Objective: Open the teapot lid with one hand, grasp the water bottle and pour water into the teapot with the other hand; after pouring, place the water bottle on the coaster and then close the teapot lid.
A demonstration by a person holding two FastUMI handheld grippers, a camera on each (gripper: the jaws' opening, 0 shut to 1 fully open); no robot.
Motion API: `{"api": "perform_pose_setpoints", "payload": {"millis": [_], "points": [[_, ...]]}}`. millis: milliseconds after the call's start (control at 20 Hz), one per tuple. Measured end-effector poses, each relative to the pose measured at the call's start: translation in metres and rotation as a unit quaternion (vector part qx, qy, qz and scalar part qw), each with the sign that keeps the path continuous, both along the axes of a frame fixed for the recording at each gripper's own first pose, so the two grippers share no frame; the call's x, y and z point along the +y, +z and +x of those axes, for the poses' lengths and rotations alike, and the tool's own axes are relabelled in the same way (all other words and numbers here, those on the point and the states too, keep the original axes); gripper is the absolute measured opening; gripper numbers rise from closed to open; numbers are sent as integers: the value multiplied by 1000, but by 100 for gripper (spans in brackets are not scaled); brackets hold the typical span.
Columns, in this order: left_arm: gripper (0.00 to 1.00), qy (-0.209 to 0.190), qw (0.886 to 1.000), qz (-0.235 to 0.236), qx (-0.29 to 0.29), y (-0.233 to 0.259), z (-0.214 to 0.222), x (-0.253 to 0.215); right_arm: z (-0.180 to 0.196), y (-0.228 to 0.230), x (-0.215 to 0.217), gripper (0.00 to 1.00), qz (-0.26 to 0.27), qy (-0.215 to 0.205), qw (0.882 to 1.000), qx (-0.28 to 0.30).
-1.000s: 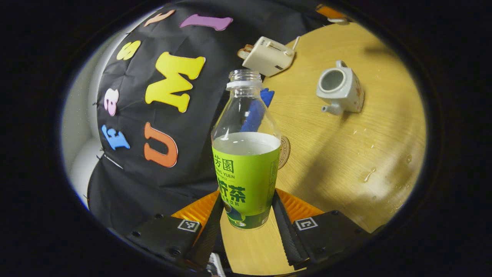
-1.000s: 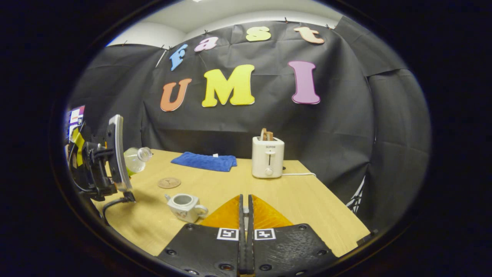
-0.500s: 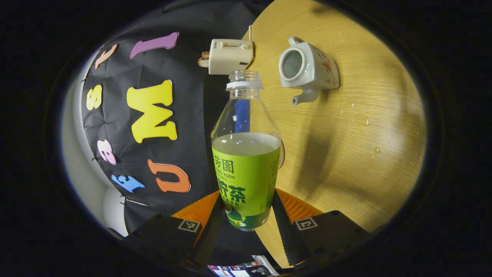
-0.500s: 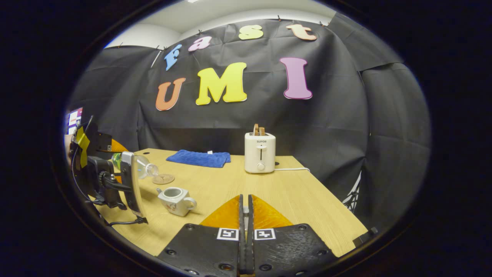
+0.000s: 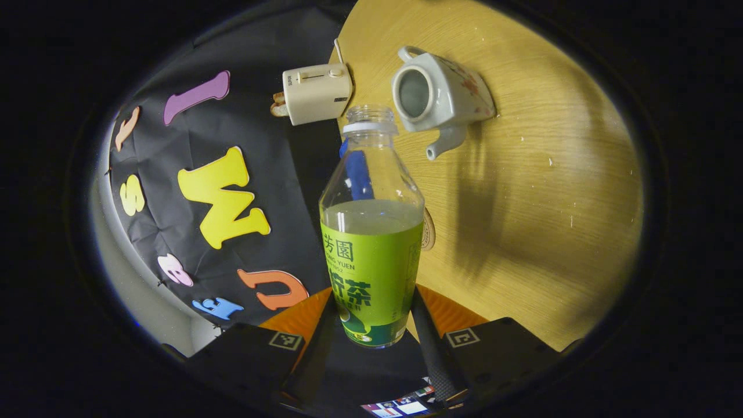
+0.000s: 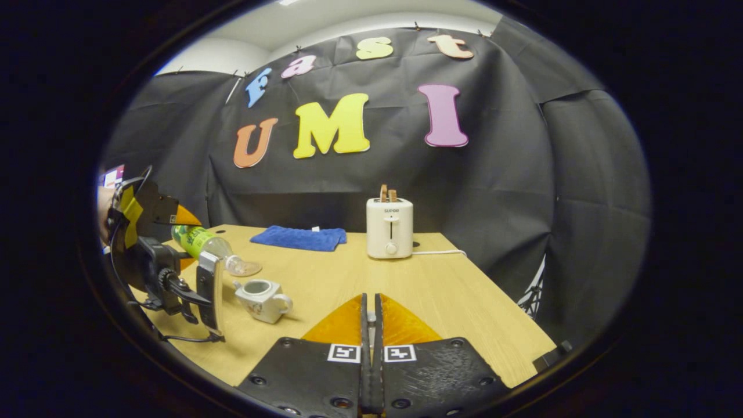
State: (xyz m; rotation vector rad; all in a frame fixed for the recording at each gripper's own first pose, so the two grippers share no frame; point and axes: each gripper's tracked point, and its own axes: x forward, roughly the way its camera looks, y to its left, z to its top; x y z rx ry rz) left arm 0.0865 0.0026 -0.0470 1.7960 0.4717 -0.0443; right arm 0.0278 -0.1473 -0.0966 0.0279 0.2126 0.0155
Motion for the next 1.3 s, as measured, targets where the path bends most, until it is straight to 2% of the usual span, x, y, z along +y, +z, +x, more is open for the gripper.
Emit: {"api": "perform_pose_setpoints", "payload": {"millis": [500,550,600,850,950,1300], "points": [[74,-21,996,92,-5,19,14,-12,-2,-4,-6,0,10,-1,1000,0],[72,-24,994,102,-8,23,14,-14,-2,-5,-7,0,11,-1,1000,1],[74,-28,994,109,-12,25,15,-16,-3,-5,-8,0,12,-1,1000,1],[72,-29,990,138,-19,30,17,-19,-4,-8,-8,0,14,1,1000,2],[74,-28,989,146,-18,32,18,-18,-4,-8,-9,0,15,1,1000,2],[74,-38,980,192,-29,46,24,-28,-5,-9,-6,0,18,4,1000,1]]}}
